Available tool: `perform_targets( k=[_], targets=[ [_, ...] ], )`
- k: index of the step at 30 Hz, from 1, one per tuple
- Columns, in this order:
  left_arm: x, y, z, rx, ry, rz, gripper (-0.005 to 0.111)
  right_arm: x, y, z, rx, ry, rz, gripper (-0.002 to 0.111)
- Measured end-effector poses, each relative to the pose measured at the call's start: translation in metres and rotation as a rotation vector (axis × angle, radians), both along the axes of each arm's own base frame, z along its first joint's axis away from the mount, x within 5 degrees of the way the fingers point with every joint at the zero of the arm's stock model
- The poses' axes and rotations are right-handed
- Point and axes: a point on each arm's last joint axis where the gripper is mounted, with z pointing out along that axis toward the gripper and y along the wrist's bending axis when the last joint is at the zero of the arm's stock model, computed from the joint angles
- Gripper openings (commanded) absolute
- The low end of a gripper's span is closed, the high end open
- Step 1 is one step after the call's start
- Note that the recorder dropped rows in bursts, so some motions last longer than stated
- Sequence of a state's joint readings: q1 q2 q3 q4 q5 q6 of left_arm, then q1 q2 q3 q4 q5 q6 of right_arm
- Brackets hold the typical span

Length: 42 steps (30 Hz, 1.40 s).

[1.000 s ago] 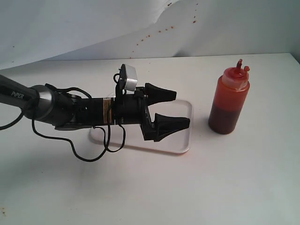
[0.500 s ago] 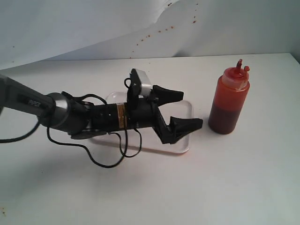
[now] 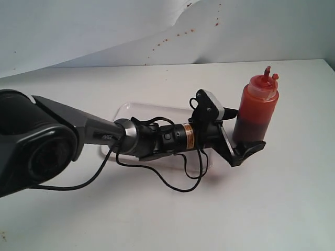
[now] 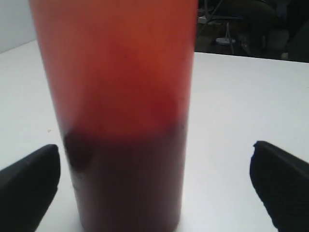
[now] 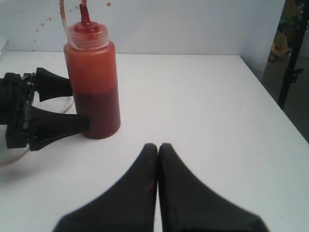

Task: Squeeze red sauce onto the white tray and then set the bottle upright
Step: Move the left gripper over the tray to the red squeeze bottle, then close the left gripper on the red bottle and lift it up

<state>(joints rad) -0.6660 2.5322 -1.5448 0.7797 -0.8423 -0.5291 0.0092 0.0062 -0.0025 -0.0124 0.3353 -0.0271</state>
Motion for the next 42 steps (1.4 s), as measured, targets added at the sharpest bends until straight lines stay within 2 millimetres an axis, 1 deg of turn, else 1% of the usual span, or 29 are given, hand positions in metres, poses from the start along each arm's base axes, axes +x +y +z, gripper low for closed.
perform_targets(
  k=[7,11,16,17,18,19,21,23,24,25,26,36,39,42],
  targets=[
    [0.019,-0.011,-0.015,-0.040,0.009,0.074,0.105,0.000,0.000,0.000,0.000,0.000,0.000,0.000],
    [0.025,-0.018,-0.020,-0.048,0.000,0.080,0.105,0.000,0.000,0.000,0.000,0.000,0.000,0.000],
    [0.023,-0.027,-0.026,-0.018,0.009,0.086,0.104,0.000,0.000,0.000,0.000,0.000,0.000,0.000],
    [0.022,-0.028,-0.027,-0.008,0.012,0.088,0.102,0.000,0.000,0.000,0.000,0.000,0.000,0.000],
    [0.021,-0.030,-0.027,-0.005,0.012,0.086,0.099,0.000,0.000,0.000,0.000,0.000,0.000,0.000],
    [0.021,-0.031,-0.026,-0.004,0.010,0.085,0.091,0.000,0.000,0.000,0.000,0.000,0.000,0.000],
    [0.020,-0.033,-0.026,-0.007,0.011,0.085,0.070,0.000,0.000,0.000,0.000,0.000,0.000,0.000],
    [0.020,-0.033,-0.025,-0.007,0.010,0.085,0.040,0.000,0.000,0.000,0.000,0.000,0.000,0.000],
    [0.020,-0.033,-0.025,-0.006,0.010,0.083,0.028,0.000,0.000,0.000,0.000,0.000,0.000,0.000],
    [0.020,-0.033,-0.025,-0.006,0.012,0.086,0.012,0.000,0.000,0.000,0.000,0.000,0.000,0.000],
    [0.020,-0.033,-0.025,-0.006,0.012,0.086,0.000,0.000,0.000,0.000,0.000,0.000,0.000,0.000],
    [0.017,-0.035,-0.023,-0.024,-0.016,0.041,0.000,0.000,0.000,0.000,0.000,0.000,0.000,0.000],
    [0.017,-0.036,-0.011,-0.029,-0.041,0.028,0.000,0.000,0.000,0.000,0.000,0.000,0.000,0.000],
    [0.019,-0.038,0.012,-0.046,-0.081,0.016,0.000,0.000,0.000,0.000,0.000,0.000,0.000,0.000]
  ],
)
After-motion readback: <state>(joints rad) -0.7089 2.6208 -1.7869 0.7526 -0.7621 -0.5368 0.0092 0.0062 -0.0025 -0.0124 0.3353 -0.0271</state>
